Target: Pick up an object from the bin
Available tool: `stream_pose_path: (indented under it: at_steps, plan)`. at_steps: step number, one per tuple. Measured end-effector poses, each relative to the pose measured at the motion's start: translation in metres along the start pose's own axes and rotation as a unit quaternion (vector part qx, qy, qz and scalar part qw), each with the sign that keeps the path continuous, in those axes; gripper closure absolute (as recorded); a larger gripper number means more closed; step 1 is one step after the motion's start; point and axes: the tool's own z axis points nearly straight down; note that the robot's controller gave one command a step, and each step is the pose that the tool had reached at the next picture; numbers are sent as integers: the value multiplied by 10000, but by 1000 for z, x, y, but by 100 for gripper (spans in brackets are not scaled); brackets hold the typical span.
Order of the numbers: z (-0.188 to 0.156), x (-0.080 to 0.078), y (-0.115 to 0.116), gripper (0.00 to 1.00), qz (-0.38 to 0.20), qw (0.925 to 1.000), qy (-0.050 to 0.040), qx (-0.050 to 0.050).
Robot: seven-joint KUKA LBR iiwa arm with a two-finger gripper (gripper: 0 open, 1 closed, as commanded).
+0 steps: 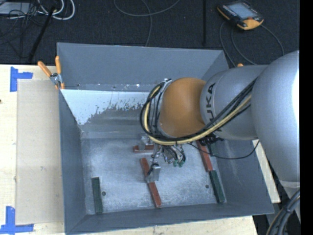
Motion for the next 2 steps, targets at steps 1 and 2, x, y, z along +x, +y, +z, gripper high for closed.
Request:
stream_pose_path:
  at_steps: [1,2]
  plan:
    - [0,-5,7,0,-839,9965,-4,2]
    - [17,-28,-44,100,-256,9997,-24,2]
